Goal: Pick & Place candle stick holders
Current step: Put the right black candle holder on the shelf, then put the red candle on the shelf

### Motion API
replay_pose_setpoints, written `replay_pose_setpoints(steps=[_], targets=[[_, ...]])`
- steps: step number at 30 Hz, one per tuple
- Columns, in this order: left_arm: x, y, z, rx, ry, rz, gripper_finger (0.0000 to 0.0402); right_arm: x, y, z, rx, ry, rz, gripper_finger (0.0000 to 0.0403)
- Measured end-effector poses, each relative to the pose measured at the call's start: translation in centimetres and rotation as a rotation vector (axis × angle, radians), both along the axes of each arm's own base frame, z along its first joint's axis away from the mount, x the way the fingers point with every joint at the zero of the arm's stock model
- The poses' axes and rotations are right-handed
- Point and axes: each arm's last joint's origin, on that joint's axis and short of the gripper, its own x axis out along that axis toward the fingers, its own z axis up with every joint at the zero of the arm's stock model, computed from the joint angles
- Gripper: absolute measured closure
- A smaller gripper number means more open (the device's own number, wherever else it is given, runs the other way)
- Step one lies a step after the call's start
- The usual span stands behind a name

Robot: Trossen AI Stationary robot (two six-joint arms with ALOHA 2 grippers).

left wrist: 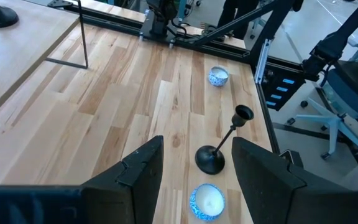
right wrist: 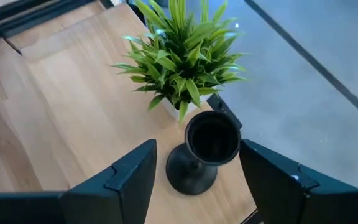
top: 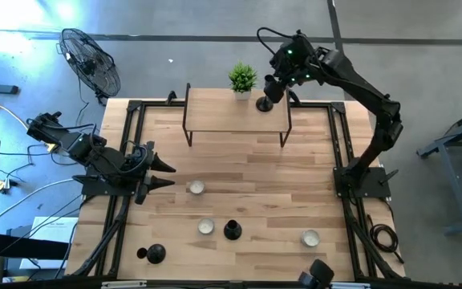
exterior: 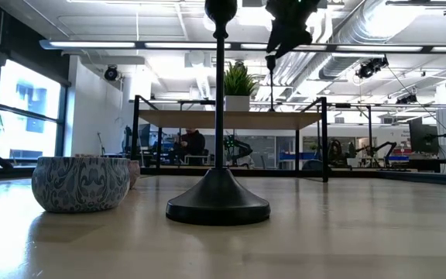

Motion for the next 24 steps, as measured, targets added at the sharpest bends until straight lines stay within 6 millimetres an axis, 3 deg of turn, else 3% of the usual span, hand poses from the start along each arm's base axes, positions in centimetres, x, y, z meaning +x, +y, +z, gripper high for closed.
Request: replay_pose_setpoints(steps=[6, 15, 24], targets=[[0.0, 0.0, 0.0, 0.000, 0.000, 0.000, 0.0214, -2.3, 1.7, 2.0, -0.021, -0.028, -0.011, 0.0178], [0.0, 0.1, 0.0, 0.018, -0.006, 0.041, 0.0214, -6.2, 6.3, 4.2, 0.072, -0.055, -0.033, 0.0178], [0.0, 0.4, -0.1, 0.055, -0.012, 0.124, 0.0213, -8.1, 10.3, 5.8, 0.098, -0.124, -0.031, 0.0178]])
